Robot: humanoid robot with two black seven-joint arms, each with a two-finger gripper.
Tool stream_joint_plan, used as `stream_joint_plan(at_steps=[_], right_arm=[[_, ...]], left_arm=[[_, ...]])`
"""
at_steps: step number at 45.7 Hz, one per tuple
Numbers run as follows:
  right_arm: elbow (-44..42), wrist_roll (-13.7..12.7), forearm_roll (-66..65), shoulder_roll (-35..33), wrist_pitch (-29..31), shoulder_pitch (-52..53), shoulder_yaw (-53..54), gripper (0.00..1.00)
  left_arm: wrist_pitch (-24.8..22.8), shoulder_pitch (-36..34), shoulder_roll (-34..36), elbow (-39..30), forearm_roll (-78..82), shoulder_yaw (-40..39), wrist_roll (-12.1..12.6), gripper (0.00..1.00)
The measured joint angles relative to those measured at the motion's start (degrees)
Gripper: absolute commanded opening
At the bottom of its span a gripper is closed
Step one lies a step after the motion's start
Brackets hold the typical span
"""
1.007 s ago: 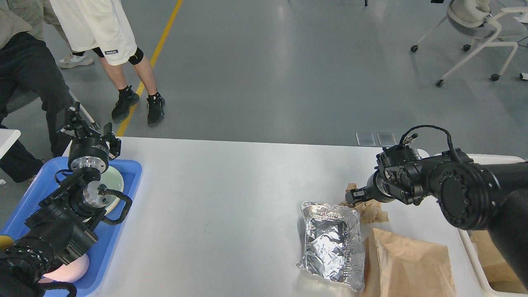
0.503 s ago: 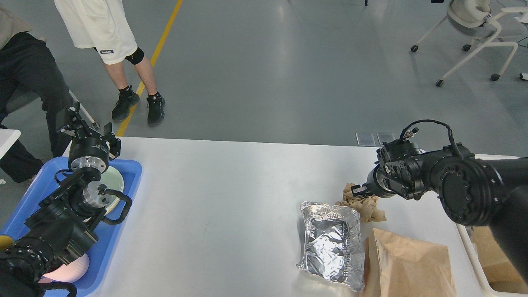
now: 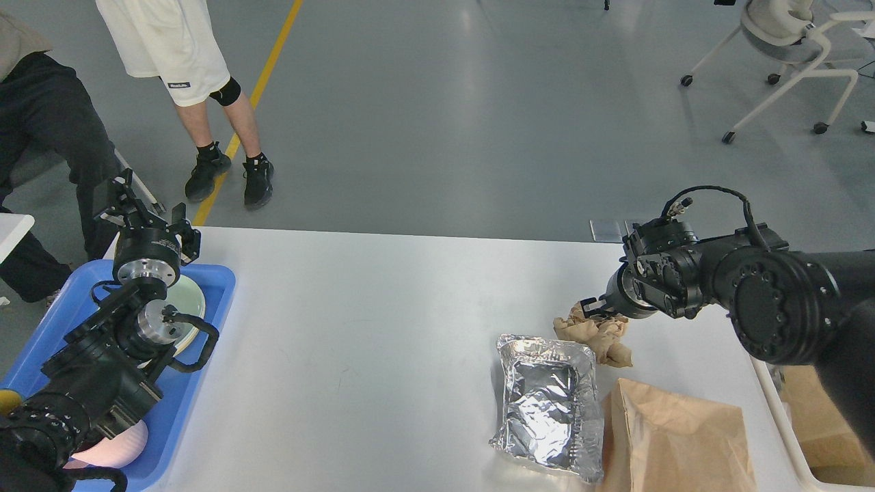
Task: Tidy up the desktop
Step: 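Grasp the crumpled brown paper with the right gripper, then lift the crumpled paper and carry it up away from the table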
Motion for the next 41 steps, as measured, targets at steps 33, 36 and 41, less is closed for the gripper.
stream_joint_plan(at_steps=[33,36,41], right_arm=[[3.1,0.6,0.3,-3.7,30.0,26.1,1.7,0.00],[3.1,0.6,0.3,-3.9,30.0,29.1,1.7,0.00],[3.1,0.6,0.3,-4.8,30.1,34.4,1.8,0.00]], left_arm=[[0.0,0.0,0.0,0.0,0.0,0.0,0.0,0.96],[0.0,0.0,0.0,0.0,0.0,0.0,0.0,0.96],[0.0,0.0,0.0,0.0,0.0,0.0,0.0,0.96]])
